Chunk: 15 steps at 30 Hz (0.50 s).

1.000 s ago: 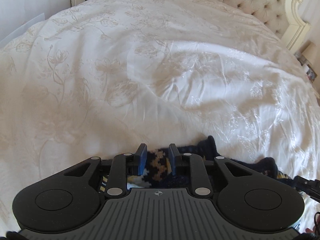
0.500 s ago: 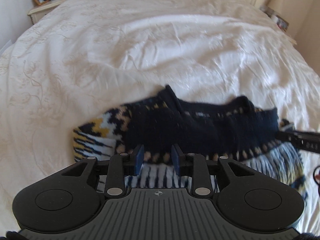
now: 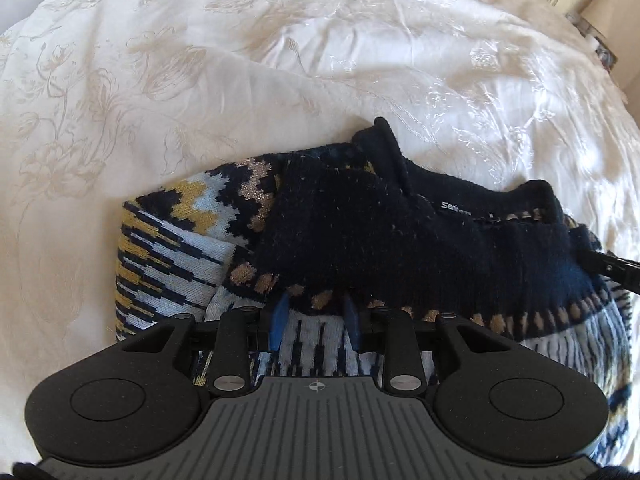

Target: Fold small clothes

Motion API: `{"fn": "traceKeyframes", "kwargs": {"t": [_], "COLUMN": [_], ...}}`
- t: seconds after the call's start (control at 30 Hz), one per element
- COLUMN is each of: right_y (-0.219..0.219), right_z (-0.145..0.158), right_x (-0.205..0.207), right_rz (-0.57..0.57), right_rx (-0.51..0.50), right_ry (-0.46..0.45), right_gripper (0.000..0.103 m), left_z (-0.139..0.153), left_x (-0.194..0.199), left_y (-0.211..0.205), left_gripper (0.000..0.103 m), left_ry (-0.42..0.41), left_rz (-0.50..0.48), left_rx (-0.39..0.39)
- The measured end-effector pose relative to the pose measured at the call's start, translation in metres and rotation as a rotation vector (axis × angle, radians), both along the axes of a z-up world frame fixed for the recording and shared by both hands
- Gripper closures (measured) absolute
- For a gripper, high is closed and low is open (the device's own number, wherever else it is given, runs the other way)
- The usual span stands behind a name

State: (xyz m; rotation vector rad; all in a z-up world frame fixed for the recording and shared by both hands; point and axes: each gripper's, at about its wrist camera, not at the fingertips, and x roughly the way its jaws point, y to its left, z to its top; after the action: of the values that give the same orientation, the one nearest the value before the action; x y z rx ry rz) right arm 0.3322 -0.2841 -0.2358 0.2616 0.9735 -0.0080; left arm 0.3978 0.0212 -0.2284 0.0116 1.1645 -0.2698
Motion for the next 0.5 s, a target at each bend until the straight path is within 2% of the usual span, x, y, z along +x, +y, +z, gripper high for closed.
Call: {"fn": "traceKeyframes", "kwargs": {"t": [0.13,0.23,0.33,0.4,0.5], "right_y": [0.0,-0.006,-0.007,-0.015,-0.018], "right_z": [0.007,0.0,-0.006,-0.007,0.004], "right_x": [0.004,0.01,0.013,0.013,0.005], "right_rz": [-0.017,-0.051,-0.073,-0.093,-0.097], "right_rx": [-0.055,-0.079,-0.156,-0.132,-0.117], "right_ry": [-0.021,0.007,0.032,0.046,0.004], "right_gripper": [0.095,0.096,0.1,0.1,0.098], "left_z": [0.008,0.017,0.032,0.042,0.049], "left_x": [-0.006,-0.009,-0.018,-0.028,-0.048], "left_y": [0.001,0.004,0.003,0.004,0.005], "left_gripper": [0.074,0.074,0.073,0.073,0.073], "left_ry": [-0.027,-0.049,-0.119,-0.153,-0.157], "left_rz": [-0.015,-0.02,-0.045,-0.071,-0.116], "left_rx": [0.003,0.003,0.048,0.065,0.059]}}
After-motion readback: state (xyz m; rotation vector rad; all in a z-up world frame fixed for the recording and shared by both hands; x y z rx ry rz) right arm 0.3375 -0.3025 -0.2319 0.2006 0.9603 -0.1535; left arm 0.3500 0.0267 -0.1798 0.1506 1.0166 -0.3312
